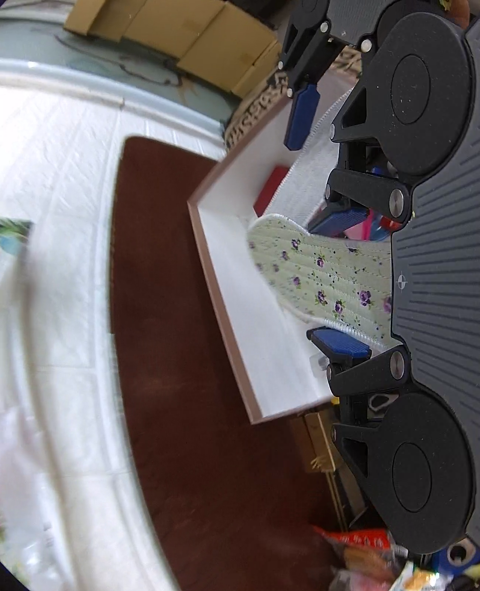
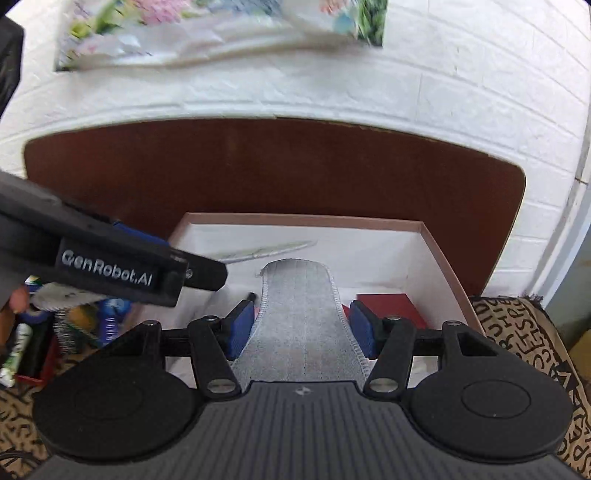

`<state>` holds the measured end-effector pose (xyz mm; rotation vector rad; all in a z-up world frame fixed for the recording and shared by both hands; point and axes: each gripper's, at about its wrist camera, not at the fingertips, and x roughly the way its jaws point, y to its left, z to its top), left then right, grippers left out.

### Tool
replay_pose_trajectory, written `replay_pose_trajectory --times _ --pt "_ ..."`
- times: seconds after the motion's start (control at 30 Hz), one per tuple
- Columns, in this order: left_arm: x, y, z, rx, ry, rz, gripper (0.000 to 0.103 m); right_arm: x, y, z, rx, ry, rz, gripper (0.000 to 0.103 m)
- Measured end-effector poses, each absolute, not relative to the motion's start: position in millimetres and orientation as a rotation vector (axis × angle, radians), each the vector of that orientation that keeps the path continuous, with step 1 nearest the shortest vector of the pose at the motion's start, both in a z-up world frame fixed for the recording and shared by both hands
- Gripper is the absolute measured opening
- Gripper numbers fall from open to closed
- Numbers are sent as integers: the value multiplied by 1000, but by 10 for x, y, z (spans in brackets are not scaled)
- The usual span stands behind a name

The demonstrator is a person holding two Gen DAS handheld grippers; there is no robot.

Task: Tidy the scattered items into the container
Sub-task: 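Lower both insoles into the box and open both grippers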

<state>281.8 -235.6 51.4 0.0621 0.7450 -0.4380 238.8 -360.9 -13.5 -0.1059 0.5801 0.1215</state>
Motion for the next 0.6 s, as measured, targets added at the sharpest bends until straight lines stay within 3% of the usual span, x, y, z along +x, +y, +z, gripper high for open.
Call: replay_pose_trajectory --times 0.07,0.1,0.13,0.17,0.3,0.43,0.6 --pt "2932 -2417 379 60 766 -431 59 2557 -3616 -243 -102 613 111 63" --pt "2981 -2444 316 61 775 -427 62 2631 -3613 -301 -104 633 112 63" --pt "3029 -2458 254 63 778 -422 73 2705 -3602 -353 -109 653 113 64" --pt "3064 -2468 203 62 777 -419 71 2764 -3586 -397 -120 668 113 66" --pt "3095 -2407 119 43 756 -458 92 2765 -3519 -473 -195 651 106 87" --pt "3017 -2339 139 37 695 -500 97 2697 -3506 -465 -217 639 100 99" --pt "2895 -2353 122 55 675 -525 98 2587 -3448 -475 -241 650 97 102"
